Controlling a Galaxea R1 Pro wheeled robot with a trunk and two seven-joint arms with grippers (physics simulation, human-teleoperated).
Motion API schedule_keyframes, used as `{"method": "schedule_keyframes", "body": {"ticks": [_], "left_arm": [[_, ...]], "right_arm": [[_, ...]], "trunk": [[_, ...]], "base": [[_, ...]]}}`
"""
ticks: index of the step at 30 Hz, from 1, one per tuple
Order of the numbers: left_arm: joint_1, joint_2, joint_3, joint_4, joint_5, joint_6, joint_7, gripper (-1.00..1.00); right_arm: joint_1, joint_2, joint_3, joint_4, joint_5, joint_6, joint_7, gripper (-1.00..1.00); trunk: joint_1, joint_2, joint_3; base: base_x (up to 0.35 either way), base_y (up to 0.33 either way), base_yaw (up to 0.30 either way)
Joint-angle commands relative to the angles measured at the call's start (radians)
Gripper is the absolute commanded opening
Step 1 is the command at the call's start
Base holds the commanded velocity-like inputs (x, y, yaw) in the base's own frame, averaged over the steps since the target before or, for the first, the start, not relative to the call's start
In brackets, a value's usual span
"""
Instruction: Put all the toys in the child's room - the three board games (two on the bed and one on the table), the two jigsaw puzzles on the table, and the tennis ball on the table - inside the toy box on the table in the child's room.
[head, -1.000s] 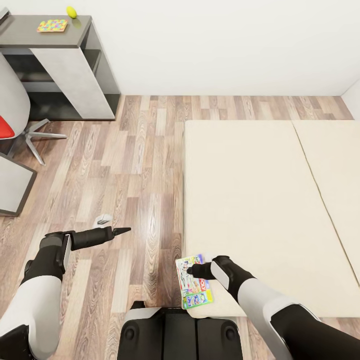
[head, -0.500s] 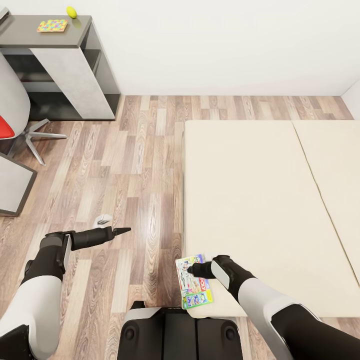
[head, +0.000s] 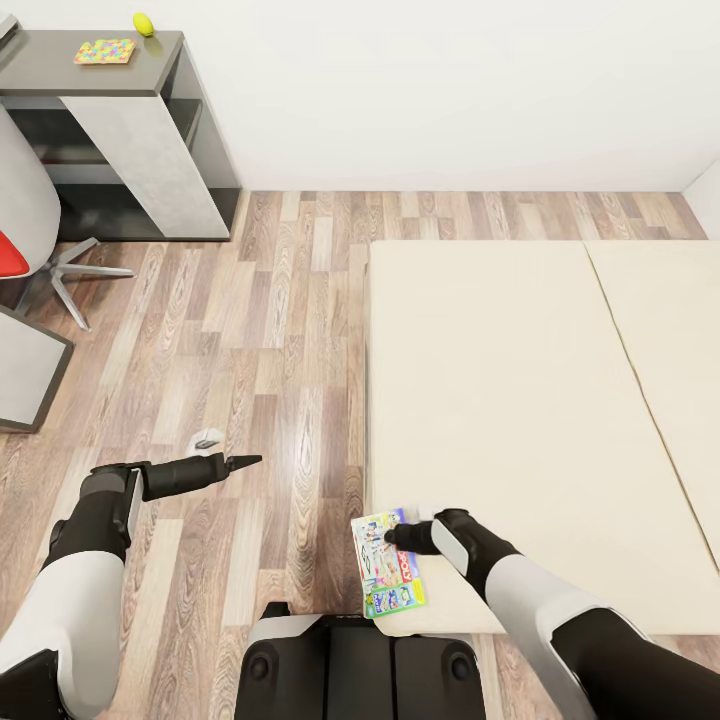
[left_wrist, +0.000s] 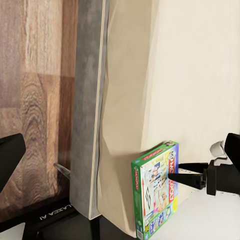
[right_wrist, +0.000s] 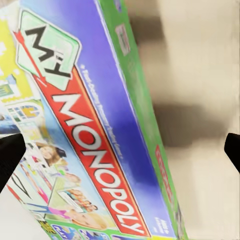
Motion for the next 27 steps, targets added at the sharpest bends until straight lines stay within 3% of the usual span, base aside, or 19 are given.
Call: {"method": "schedule_keyframes", "body": {"ticks": [1, 14, 27], "left_arm": [[-0.001, -0.001, 0.004, -0.001, -0.01, 0.008, -0.009, 1.0], [-0.001, -0.001, 0.004, -0.001, -0.01, 0.008, -0.007, 1.0], [-0.001, -0.001, 0.004, -0.001, -0.01, 0.008, -0.007, 1.0]], "right_arm": [[-0.001, -0.004, 0.003, -0.001, 0.002, 0.004, 0.003, 1.0], [0.001, -0.026, 0.004, -0.037, 0.003, 0.001, 0.049, 1.0], [0.067, -0.05, 0.003, -0.196, 0.001, 0.016, 0.051, 1.0]], "trunk": [[0.001, -0.002, -0.001], [0.001, -0.002, -0.001], [0.001, -0.002, -0.001]], "base": [[0.0, 0.0, 0.0], [0.0, 0.0, 0.0], [0.0, 0.0, 0.0]]}}
